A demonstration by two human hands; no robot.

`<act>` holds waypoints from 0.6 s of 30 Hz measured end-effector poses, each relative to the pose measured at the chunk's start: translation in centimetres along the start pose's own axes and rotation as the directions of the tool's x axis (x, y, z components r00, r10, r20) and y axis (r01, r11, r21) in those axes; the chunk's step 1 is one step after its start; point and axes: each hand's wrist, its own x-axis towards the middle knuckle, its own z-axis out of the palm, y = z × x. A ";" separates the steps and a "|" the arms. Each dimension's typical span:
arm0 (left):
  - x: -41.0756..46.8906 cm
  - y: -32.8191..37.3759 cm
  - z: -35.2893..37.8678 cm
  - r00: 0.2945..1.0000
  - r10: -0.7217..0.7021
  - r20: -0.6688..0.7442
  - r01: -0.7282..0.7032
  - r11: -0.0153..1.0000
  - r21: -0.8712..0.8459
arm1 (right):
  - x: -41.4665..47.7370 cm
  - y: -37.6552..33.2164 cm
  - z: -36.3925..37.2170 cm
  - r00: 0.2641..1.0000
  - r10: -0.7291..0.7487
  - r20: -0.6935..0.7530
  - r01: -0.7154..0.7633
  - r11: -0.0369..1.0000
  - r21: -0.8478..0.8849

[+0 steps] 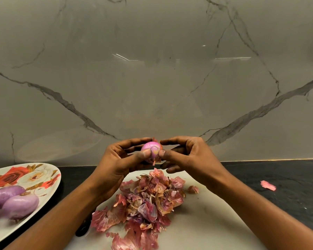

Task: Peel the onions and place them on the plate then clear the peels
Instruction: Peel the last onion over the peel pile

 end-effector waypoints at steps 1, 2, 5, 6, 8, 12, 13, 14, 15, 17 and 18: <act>0.0 0.0 0.0 1.000 0.001 0.007 -0.001 1.000 -0.002 | 0.0 0.0 0.0 1.000 0.011 0.012 -0.011 1.000 0.003; -0.1 0.0 0.1 1.000 0.003 0.016 -0.003 1.000 -0.002 | 0.0 0.1 0.0 1.000 0.021 0.024 -0.021 1.000 0.010; -0.1 -0.1 0.1 0.999 0.002 0.041 -0.004 0.999 0.035 | 0.1 0.3 0.1 0.999 0.012 0.048 -0.012 1.000 0.004; -0.1 -0.1 0.1 0.999 -0.001 0.046 0.000 0.999 0.040 | 0.1 0.3 0.2 0.999 -0.003 0.048 0.004 1.000 -0.009; -0.1 0.0 0.1 0.999 -0.003 0.054 0.000 0.999 0.044 | -0.1 0.4 0.3 0.998 -0.039 0.042 0.041 0.998 -0.048; -0.2 -0.1 0.2 0.999 0.025 0.044 -0.030 0.993 0.110 | -0.5 0.8 0.5 0.982 -0.186 0.022 0.185 0.943 -0.276; -0.2 -0.1 0.2 0.998 0.038 0.043 -0.043 0.991 0.126 | -0.6 0.9 0.6 0.975 -0.220 0.020 0.216 0.927 -0.307; -0.3 -0.2 0.2 0.998 0.047 0.041 -0.053 0.990 0.133 | -0.7 0.9 0.7 0.968 -0.250 0.022 0.243 0.912 -0.329; -0.3 -0.1 0.3 0.998 0.050 0.038 -0.055 0.989 0.134 | -0.7 1.0 0.8 0.960 -0.278 0.030 0.270 0.895 -0.354; -0.4 -0.1 0.4 0.998 0.054 0.036 -0.059 0.988 0.140 | -0.7 1.1 0.9 0.946 -0.319 0.054 0.311 0.850 -0.426; -0.4 -0.1 0.3 0.998 0.051 0.037 -0.056 0.989 0.139 | -0.6 1.2 0.9 0.941 -0.332 0.061 0.321 0.825 -0.466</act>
